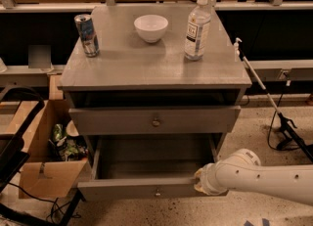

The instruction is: Open middle drawer

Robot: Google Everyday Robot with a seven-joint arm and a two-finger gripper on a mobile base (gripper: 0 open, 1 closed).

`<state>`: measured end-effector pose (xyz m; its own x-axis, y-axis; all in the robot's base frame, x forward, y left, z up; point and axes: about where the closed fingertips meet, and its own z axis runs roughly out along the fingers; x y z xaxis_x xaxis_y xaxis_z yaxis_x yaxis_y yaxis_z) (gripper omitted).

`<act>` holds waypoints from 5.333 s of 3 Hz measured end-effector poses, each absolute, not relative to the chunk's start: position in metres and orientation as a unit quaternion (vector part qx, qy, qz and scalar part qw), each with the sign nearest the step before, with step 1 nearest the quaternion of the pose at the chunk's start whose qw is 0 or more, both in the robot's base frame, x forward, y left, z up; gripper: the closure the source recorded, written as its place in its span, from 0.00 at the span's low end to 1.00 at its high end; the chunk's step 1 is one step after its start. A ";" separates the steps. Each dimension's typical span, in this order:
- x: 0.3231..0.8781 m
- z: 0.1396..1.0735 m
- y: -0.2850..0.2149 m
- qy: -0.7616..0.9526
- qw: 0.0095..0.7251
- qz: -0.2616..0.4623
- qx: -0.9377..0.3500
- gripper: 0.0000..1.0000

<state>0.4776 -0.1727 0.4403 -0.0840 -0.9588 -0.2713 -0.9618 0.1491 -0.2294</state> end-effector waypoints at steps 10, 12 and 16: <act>0.421 0.435 -0.188 0.786 0.150 0.021 -0.600 1.00; 0.411 0.442 -0.189 0.787 0.151 0.016 -0.598 1.00; 0.386 0.439 -0.176 0.782 0.145 0.033 -0.606 0.30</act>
Offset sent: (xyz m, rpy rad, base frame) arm -0.0003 0.0004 -0.0006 0.0003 0.0012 0.0008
